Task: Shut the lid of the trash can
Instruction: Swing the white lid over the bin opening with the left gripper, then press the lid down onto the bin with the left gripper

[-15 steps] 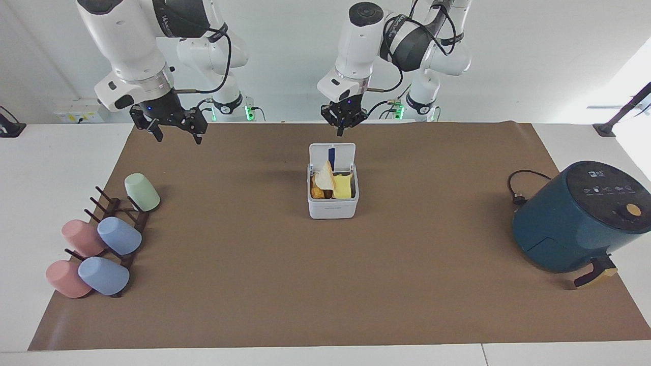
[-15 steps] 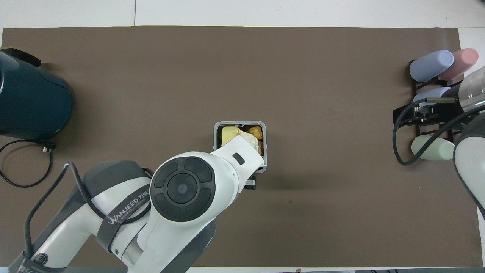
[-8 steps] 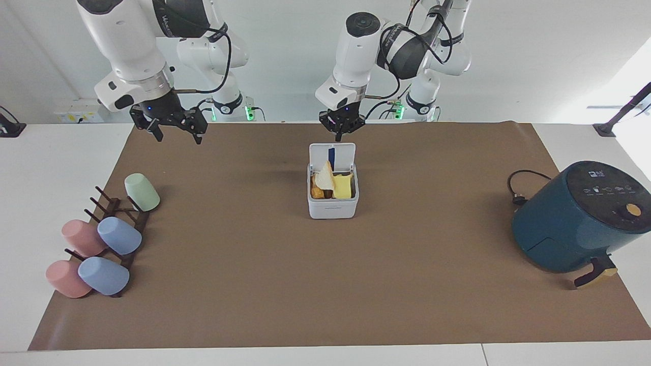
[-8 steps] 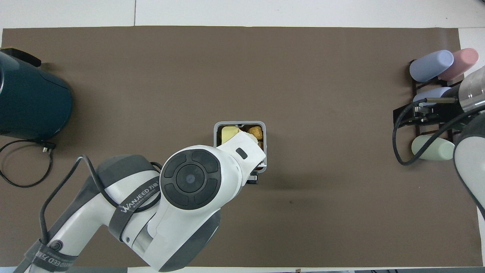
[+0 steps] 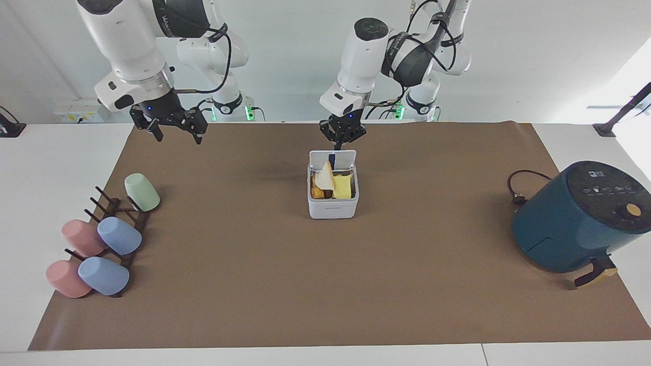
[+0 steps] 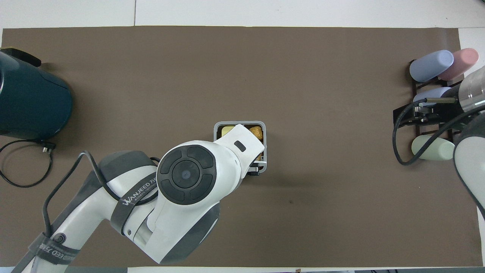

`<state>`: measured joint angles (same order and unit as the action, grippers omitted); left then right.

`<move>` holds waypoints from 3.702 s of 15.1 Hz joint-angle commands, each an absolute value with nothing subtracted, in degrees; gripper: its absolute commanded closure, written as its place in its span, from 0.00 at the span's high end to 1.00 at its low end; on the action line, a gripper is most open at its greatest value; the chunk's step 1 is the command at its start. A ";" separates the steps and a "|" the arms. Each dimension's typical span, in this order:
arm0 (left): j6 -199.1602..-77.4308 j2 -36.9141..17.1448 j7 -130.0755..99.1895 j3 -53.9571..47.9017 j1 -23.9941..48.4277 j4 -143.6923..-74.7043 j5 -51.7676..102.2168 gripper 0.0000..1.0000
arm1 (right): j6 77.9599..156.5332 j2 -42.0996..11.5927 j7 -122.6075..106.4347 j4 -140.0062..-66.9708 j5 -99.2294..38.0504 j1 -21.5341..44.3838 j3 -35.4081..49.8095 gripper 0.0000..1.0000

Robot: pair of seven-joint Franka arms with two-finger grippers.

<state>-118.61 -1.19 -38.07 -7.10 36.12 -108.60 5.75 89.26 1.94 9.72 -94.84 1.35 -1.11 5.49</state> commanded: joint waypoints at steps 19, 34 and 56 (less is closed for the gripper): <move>-131.48 -12.39 -38.58 -6.94 32.87 -105.03 6.59 0.00 | 88.51 2.81 10.11 -95.19 1.05 -2.02 6.15 1.00; -133.59 -16.70 -38.58 -6.86 33.84 -105.56 3.26 0.00 | 88.51 2.81 10.11 -95.19 1.05 -2.02 6.15 1.00; -125.26 -15.56 -37.44 -6.77 32.52 -101.17 -0.53 0.00 | 88.51 2.81 10.11 -95.19 1.05 -2.02 6.15 1.00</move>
